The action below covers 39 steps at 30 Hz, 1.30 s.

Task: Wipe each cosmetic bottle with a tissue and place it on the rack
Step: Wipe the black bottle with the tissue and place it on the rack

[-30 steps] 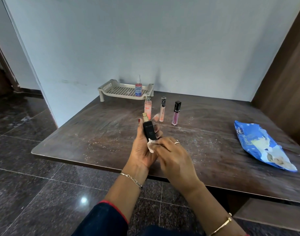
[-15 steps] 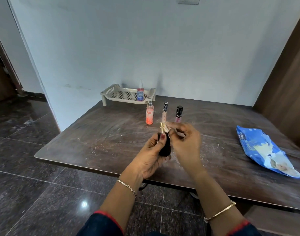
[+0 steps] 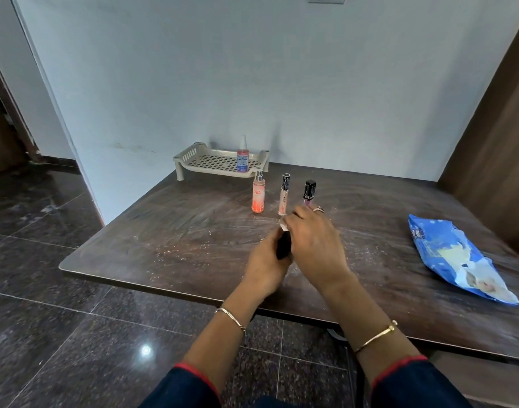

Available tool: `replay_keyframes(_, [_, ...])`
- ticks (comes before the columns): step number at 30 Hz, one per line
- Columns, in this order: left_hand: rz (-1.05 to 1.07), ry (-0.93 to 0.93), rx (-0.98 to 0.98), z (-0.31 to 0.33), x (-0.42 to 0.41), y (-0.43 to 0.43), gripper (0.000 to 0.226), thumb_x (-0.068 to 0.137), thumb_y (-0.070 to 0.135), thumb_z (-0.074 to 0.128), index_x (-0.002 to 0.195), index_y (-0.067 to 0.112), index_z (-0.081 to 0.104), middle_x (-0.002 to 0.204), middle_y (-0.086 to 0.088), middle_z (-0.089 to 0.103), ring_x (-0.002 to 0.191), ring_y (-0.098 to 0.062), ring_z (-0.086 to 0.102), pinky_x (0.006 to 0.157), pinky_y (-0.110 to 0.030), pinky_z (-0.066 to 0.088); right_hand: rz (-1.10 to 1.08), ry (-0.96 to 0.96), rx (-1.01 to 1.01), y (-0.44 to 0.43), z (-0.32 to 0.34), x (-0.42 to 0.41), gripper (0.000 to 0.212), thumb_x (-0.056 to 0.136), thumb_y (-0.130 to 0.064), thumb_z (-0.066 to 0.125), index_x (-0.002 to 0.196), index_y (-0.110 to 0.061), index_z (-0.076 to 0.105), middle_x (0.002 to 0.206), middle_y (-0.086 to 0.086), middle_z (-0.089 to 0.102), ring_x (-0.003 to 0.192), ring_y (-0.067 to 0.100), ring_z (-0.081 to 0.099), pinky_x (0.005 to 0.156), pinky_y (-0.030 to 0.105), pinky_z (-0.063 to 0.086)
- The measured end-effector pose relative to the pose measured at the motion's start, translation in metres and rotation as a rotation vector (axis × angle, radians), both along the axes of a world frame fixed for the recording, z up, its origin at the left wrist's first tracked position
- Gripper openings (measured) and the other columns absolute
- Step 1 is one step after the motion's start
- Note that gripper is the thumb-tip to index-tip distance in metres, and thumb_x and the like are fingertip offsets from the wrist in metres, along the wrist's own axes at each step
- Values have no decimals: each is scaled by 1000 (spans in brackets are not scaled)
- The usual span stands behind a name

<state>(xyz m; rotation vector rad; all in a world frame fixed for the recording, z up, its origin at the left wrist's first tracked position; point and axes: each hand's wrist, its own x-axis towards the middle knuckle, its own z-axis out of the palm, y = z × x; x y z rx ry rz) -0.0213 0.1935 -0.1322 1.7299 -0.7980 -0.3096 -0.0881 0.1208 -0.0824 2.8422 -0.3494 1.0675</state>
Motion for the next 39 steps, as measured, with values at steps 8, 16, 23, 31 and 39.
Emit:
replay_keyframes(8, [119,-77,-8,7,8,4,16,87,8,61,102,12,57,94,-2,66,89,-19,61,77,-33,47,50,-63,-17,7,-4,-10,30,62,9,75,87,-7,68,86,6,64,67,24,61,52,33,52])
replay_keyframes(16, [-211,320,-343,16,-12,10,14,95,8,53,109,11,53,76,12,61,64,5,56,62,-10,44,184,-540,427,-3,-20,-11,19,82,5,67,92,-10,73,88,-2,67,79,5,63,70,22,54])
replay_keyframes(23, [-355,437,-323,20,-14,15,15,95,16,55,108,17,47,75,4,50,63,-7,45,59,-23,36,296,-549,1319,-8,-1,-11,36,84,14,57,84,-21,67,86,-7,69,77,-4,64,73,15,51])
replay_keyframes(31, [-405,681,-312,19,-8,25,23,94,30,51,108,17,37,74,2,57,62,-11,50,54,-24,33,348,-319,1333,-29,9,-5,25,82,10,62,89,-13,69,88,-1,72,83,6,66,76,18,51])
replay_keyframes(39, [-97,548,-271,21,12,35,9,91,20,60,94,12,60,79,1,63,71,-10,55,58,-17,45,135,84,1092,-38,-13,10,22,86,3,62,92,-17,68,100,1,70,90,12,63,87,27,53])
